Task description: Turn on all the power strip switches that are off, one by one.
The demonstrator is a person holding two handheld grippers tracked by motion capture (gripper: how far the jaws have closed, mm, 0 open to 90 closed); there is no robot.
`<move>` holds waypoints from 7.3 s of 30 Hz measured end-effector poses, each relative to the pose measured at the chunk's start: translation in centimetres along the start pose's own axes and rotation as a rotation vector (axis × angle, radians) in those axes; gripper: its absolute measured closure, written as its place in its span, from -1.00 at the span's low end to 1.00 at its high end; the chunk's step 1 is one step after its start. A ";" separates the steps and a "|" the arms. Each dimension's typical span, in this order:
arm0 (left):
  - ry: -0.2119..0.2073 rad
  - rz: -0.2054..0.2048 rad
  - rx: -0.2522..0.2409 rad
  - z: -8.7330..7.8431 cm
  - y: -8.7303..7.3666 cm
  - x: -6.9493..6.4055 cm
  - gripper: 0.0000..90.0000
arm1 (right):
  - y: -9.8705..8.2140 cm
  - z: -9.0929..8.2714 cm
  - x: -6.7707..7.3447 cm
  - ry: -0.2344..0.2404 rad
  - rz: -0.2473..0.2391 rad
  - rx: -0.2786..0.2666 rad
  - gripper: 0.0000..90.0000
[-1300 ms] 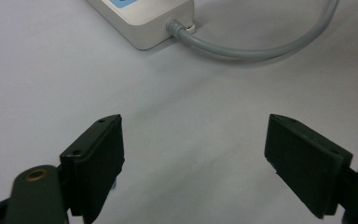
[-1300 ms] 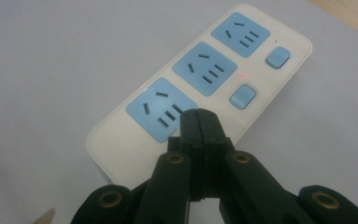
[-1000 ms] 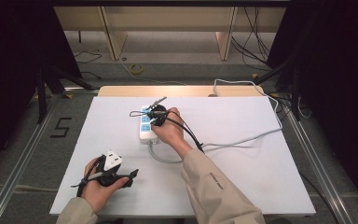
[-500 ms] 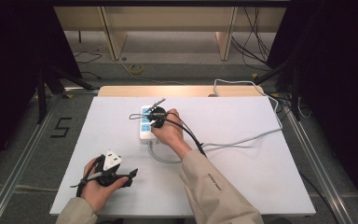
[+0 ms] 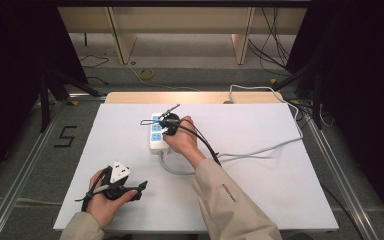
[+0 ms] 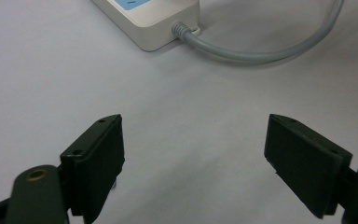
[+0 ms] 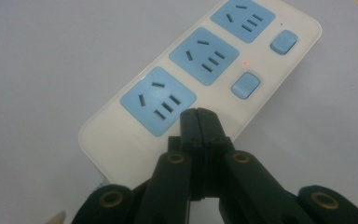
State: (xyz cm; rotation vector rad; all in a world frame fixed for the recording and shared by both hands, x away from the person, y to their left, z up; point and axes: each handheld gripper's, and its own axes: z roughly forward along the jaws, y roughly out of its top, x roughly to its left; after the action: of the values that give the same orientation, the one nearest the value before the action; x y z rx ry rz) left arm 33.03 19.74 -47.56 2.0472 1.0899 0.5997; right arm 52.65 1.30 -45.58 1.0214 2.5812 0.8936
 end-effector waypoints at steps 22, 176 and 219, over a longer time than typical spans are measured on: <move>0.057 -0.018 -0.008 0.5 0.9 0.8 -0.33 | -3.8 -5.0 -0.8 0.057 -0.022 -0.176 0.53; 0.098 0.131 0.181 19.3 17.7 6.6 1.00 | -26.2 -18.0 -3.2 -0.045 0.045 -0.286 -0.18; 0.074 0.107 0.221 19.4 17.9 7.2 1.00 | -26.3 -18.0 -3.2 -0.031 0.047 -0.288 -0.17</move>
State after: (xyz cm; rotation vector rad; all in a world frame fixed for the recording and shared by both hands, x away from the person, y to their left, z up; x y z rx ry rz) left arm 59.08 11.66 -45.29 2.3016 1.1370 0.6364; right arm 33.37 -24.15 -47.57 1.0051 2.3230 1.2084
